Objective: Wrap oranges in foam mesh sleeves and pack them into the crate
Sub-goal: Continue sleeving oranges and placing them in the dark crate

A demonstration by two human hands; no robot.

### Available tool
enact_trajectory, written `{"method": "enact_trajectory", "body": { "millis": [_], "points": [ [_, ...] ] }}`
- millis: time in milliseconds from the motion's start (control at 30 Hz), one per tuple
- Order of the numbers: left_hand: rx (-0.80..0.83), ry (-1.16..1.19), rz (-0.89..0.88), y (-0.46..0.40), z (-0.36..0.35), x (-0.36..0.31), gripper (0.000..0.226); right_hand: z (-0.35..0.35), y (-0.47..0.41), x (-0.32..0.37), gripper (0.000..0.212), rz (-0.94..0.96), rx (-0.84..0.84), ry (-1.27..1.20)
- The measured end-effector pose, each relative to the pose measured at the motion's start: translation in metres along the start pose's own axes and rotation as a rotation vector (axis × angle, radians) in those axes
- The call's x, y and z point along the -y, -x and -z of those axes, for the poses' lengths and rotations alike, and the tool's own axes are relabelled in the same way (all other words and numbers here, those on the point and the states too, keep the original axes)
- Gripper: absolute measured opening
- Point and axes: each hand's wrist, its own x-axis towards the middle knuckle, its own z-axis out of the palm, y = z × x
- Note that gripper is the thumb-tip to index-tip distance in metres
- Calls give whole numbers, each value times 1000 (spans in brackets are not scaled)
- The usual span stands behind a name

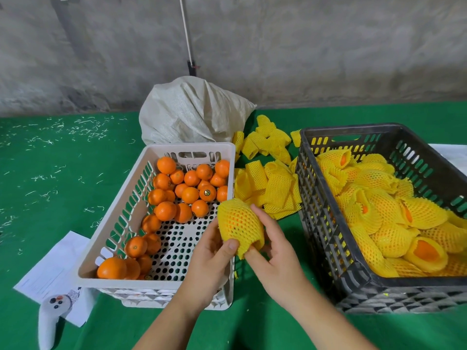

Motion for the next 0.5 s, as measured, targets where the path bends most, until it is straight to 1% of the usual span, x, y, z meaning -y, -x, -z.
{"method": "enact_trajectory", "body": {
  "millis": [67, 100, 133, 200, 267, 333, 367, 500],
  "points": [
    [-6, -52, -10, 0, 0, 5, 76, 8, 0, 8, 72, -80, 168, -164],
    [2, -103, -16, -1, 0, 8, 69, 10, 1, 11, 72, -108, 191, -201],
    [15, -161, -23, 0, 0, 11, 62, 10, 3, 13, 73, -115, 178, -180],
    [52, -274, -37, 1, 0, 13, 56, 9, 5, 13, 73, -103, 81, -113],
    [96, -325, -47, 1, 2, 15, 66, 14, 5, 13, 69, -102, -42, -119],
    [69, -321, -24, 0, 3, 19, 76, 34, 3, 17, 71, -109, -175, -123],
    [42, -298, -12, -1, 4, 20, 74, 48, 1, 21, 72, -108, -252, -103],
    [-54, -228, -2, -2, 5, 16, 51, 121, -16, 33, 73, -40, -579, -97]
  ]
}}
